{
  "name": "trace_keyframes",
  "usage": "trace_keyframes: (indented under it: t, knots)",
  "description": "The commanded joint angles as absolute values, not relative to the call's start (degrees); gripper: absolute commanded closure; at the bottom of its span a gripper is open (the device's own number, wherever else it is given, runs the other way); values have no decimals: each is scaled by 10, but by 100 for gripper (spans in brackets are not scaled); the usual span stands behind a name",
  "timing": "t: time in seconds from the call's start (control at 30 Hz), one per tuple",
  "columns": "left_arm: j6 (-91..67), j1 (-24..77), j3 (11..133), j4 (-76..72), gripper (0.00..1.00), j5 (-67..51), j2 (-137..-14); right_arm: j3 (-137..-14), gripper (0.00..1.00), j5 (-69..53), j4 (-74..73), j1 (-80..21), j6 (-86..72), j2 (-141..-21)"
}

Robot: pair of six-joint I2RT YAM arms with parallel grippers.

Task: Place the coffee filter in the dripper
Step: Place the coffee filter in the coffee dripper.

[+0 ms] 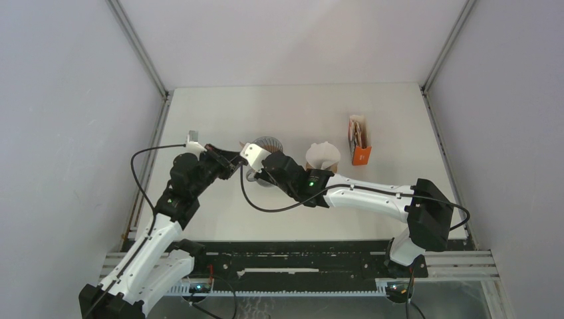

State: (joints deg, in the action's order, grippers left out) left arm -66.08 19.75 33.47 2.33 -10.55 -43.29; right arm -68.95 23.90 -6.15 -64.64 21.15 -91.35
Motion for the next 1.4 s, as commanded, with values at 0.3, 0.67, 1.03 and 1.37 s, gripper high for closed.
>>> trace_keyframes:
  t: [0.3, 0.67, 1.03, 1.37]
  knots:
    - [-639, 196, 352, 28, 100, -88, -419, -699, 87, 195, -49, -641, 193, -894]
    - [-626, 196, 357, 30, 100, -100, -440, -699, 55, 132, -57, -617, 156, -867]
    - [-589, 196, 363, 90, 92, -68, -419, -699, 49, 91, -71, -594, 144, -859]
    - [-594, 162, 273, 34, 77, -85, -373, -716, 46, 46, -87, -581, 116, -864]
